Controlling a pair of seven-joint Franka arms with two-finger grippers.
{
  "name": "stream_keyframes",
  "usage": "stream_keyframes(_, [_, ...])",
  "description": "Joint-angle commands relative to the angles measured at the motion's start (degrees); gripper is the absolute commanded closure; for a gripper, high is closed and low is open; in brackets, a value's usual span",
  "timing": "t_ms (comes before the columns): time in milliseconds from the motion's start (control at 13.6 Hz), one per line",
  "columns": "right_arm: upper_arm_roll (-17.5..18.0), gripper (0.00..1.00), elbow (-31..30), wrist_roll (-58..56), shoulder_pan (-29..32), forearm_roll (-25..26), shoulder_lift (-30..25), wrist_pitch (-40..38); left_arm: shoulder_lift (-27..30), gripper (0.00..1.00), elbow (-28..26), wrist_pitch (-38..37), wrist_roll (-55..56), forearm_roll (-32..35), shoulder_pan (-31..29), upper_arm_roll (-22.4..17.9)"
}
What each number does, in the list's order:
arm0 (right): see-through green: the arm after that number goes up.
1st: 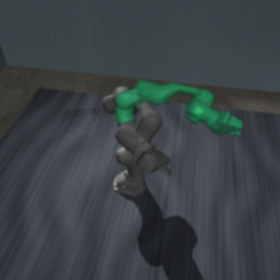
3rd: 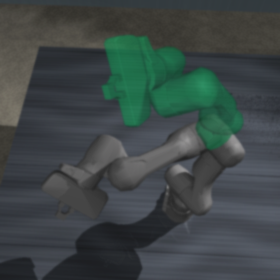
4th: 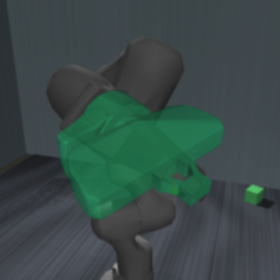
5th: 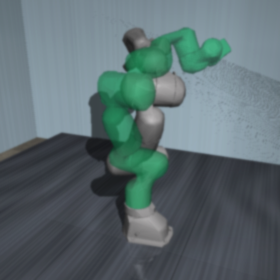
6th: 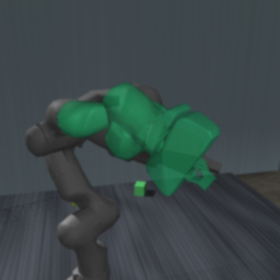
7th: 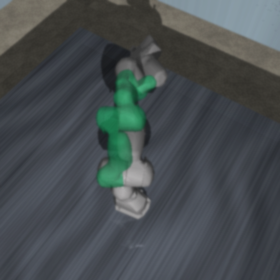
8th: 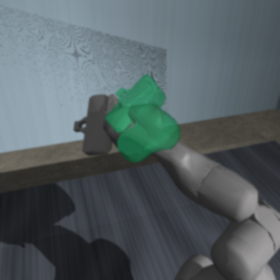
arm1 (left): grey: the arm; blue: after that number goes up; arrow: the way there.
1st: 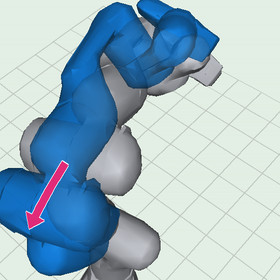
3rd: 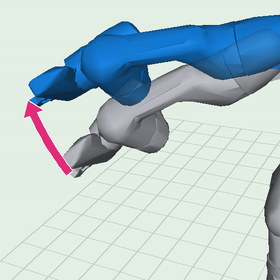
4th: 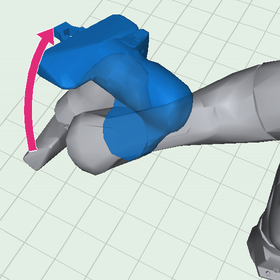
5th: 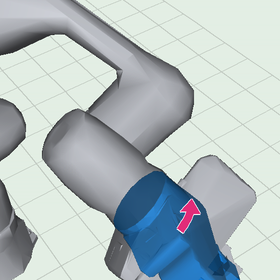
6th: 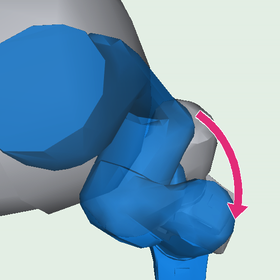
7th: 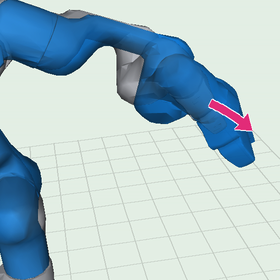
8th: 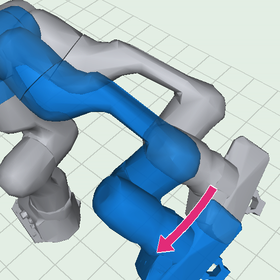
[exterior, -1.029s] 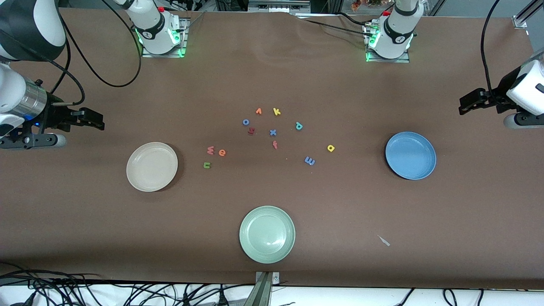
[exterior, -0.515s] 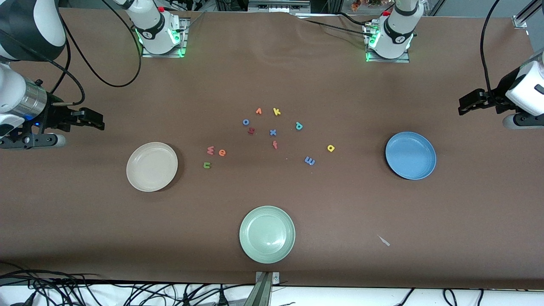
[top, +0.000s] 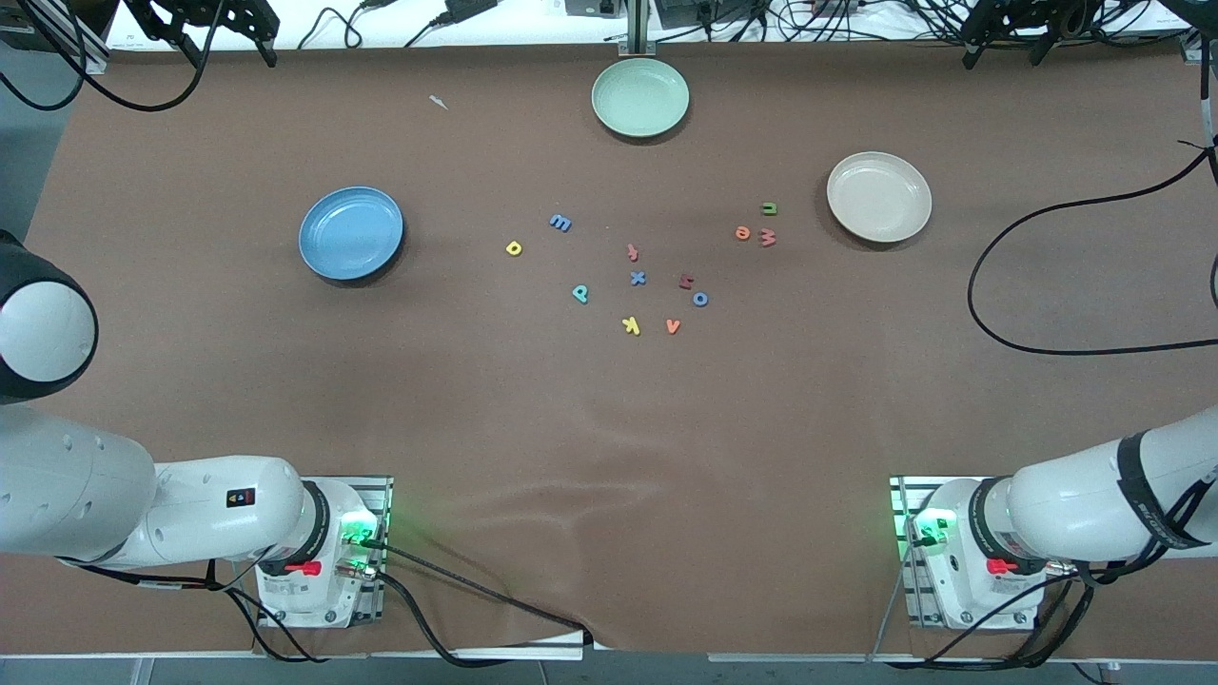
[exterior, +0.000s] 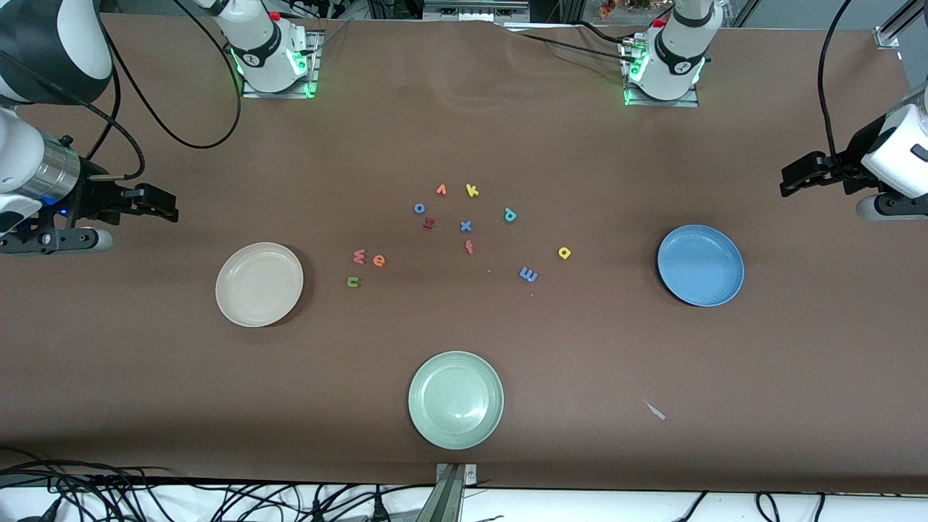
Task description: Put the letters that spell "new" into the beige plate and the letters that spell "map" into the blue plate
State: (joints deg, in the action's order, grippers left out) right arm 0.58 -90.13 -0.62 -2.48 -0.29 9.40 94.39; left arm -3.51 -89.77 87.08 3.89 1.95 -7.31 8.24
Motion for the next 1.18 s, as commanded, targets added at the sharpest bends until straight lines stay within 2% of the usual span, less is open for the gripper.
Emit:
stream_keyframes(0, [0.2,0.0,-1.1,-0.5,0.1,0.3,-0.8,0.7,0.6,0.0,-0.8,0.8,-1.2,-1.9,-0.4,-0.1])
stream_keyframes(882, [0.2,0.0,-1.1,-0.5,0.1,0.3,-0.9,0.7,0.3,0.0,-0.8,1.4,-1.1,-2.0,-0.1,-0.1])
stream_keyframes(1103, [0.4,0.0,-2.8,-0.5,0.0,-0.1,-0.8,3.1,-1.0,0.0,-0.8,2.6,-0.2,-2.0,0.9,0.5])
